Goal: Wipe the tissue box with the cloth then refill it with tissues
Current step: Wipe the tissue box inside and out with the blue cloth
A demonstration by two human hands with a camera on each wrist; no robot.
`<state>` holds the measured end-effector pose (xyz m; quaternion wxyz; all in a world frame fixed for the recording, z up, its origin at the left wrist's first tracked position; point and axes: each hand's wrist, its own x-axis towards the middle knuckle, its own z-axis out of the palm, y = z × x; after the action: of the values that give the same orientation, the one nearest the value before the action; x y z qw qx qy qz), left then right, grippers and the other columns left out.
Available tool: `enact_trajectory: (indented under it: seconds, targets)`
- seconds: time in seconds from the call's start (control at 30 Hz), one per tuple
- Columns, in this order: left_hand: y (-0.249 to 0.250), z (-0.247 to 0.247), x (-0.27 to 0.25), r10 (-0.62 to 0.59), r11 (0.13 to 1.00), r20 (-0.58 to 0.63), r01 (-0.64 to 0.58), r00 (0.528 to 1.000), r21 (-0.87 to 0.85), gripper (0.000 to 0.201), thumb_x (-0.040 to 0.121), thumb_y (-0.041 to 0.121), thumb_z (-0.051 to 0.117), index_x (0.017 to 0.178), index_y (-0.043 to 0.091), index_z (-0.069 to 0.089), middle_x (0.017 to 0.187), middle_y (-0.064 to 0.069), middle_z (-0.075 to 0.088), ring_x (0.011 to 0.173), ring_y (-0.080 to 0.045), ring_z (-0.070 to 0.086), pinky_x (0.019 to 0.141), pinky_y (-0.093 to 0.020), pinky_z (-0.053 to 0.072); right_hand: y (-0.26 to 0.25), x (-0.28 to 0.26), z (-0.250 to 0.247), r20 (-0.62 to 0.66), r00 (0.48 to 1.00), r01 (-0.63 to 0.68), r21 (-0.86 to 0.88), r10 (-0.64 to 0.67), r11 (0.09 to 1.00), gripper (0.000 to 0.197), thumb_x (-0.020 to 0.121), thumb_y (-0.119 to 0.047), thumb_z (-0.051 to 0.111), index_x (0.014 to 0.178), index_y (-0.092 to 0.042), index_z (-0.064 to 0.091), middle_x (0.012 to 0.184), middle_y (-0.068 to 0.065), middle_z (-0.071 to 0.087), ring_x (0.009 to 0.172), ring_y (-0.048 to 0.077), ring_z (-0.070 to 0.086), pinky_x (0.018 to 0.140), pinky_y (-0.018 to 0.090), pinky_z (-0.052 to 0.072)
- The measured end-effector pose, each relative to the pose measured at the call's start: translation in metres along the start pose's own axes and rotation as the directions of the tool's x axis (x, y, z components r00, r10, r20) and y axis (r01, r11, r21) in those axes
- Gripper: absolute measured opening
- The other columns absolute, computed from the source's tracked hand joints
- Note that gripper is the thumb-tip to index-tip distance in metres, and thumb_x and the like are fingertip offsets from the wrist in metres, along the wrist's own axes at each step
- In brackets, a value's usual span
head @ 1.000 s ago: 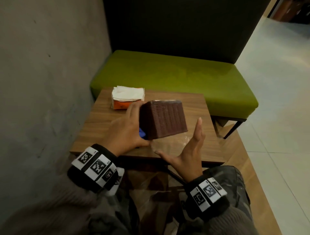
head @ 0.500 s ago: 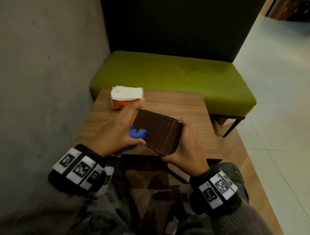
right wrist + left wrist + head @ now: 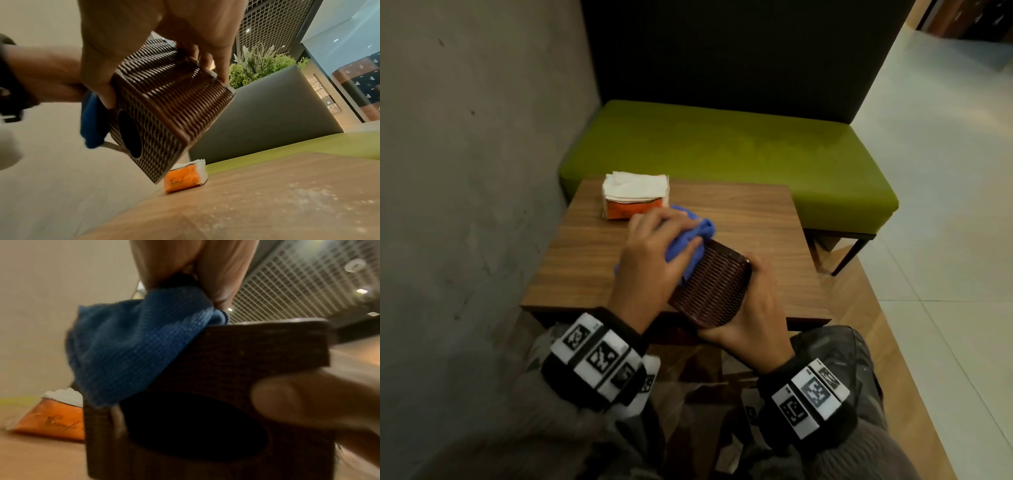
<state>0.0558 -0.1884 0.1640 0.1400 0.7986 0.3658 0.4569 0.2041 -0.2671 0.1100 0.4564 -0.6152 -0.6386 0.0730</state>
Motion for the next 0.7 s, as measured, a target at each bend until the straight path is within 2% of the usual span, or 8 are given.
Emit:
enact_trajectory:
  seconds: [0.07,0.2,0.3,0.37,0.47,0.53,0.63,0.7]
  targets:
    - [0.004,0.0,0.003,-0.026,1.0,-0.016,0.026,1.0,0.006,0.023,0.083,0.026,0.062,0.101,0.013,0.069,0.103,-0.003,0.06,0.097,-0.023,0.052,0.087,-0.026,0.042,-0.003,-0.001,0.002,-0.001,1.0,0.004,0.026,-0.004,1.0,0.096,0.051,-0.052,0.076,0.131,-0.019,0.033,0.119,-0.008,0.041,0.109,0.013,0.05,0.093,0.034,0.047]
    - [0.03,0.005,-0.009,0.144,0.989,0.111,-0.146,0.983,0.006,0.024,0.084,0.026,0.063,0.103,0.013,0.071,0.105,-0.005,0.061,0.096,-0.021,0.051,0.086,-0.026,0.043,-0.004,0.0,0.004,-0.003,1.0,0.029,0.066,-0.029,0.997,0.096,0.057,-0.047,0.081,0.134,-0.018,0.034,0.122,-0.009,0.041,0.112,0.017,0.052,0.095,0.038,0.048]
    - [0.008,0.004,0.006,-0.009,1.0,-0.019,0.01,1.0,0.018,0.019,0.083,0.021,0.067,0.098,0.011,0.07,0.1,-0.006,0.061,0.095,-0.023,0.053,0.083,-0.035,0.045,-0.004,0.001,0.003,0.005,1.0,0.006,0.048,-0.007,0.999,0.097,0.053,-0.046,0.085,0.131,-0.01,0.039,0.121,-0.009,0.043,0.111,0.016,0.051,0.094,0.043,0.048]
    - [0.006,0.004,0.007,-0.035,0.999,-0.068,0.036,0.997,0.017,0.017,0.082,0.018,0.07,0.097,0.009,0.071,0.099,-0.007,0.06,0.095,-0.024,0.053,0.083,-0.034,0.045,-0.004,0.003,0.003,0.006,1.0,-0.004,0.033,0.003,0.999,0.098,0.052,-0.042,0.089,0.129,-0.006,0.042,0.12,-0.006,0.045,0.11,0.017,0.052,0.094,0.046,0.048]
    - [0.03,0.008,-0.006,0.152,0.988,0.019,-0.152,0.988,-0.01,0.02,0.082,0.016,0.07,0.101,0.01,0.071,0.102,-0.008,0.061,0.096,-0.022,0.051,0.087,-0.027,0.042,-0.003,0.006,0.004,0.017,1.0,-0.021,0.053,0.02,0.998,0.099,0.053,-0.036,0.092,0.132,-0.003,0.043,0.125,0.006,0.051,0.114,0.02,0.053,0.096,0.043,0.047]
    - [0.027,0.005,-0.002,0.189,0.982,0.069,-0.188,0.98,-0.022,0.019,0.083,0.016,0.069,0.101,0.01,0.071,0.102,-0.009,0.062,0.095,-0.024,0.051,0.087,-0.03,0.042,0.0,0.005,0.004,0.0,1.0,-0.014,0.083,0.014,0.996,0.098,0.055,-0.041,0.088,0.132,0.0,0.042,0.126,0.007,0.05,0.116,0.018,0.052,0.1,0.033,0.045]
    - [-0.009,0.001,0.019,-0.029,0.999,-0.012,0.029,1.0,0.014,0.017,0.084,0.019,0.065,0.095,0.007,0.07,0.097,-0.011,0.06,0.092,-0.024,0.053,0.082,-0.028,0.041,0.005,-0.001,0.001,-0.02,1.0,0.008,0.086,-0.006,0.996,0.098,0.055,-0.049,0.079,0.13,0.002,0.04,0.124,0.004,0.045,0.115,0.011,0.046,0.101,0.015,0.036]
    - [-0.032,-0.002,0.028,-0.201,0.979,-0.069,0.202,0.977,0.016,0.016,0.083,0.019,0.065,0.092,0.006,0.07,0.093,-0.014,0.059,0.087,-0.017,0.051,0.076,-0.019,0.037,0.006,-0.001,-0.002,0.006,0.999,0.046,0.078,-0.047,0.996,0.1,0.057,-0.051,0.078,0.133,-0.004,0.034,0.124,0.0,0.041,0.116,0.014,0.046,0.102,0.015,0.034]
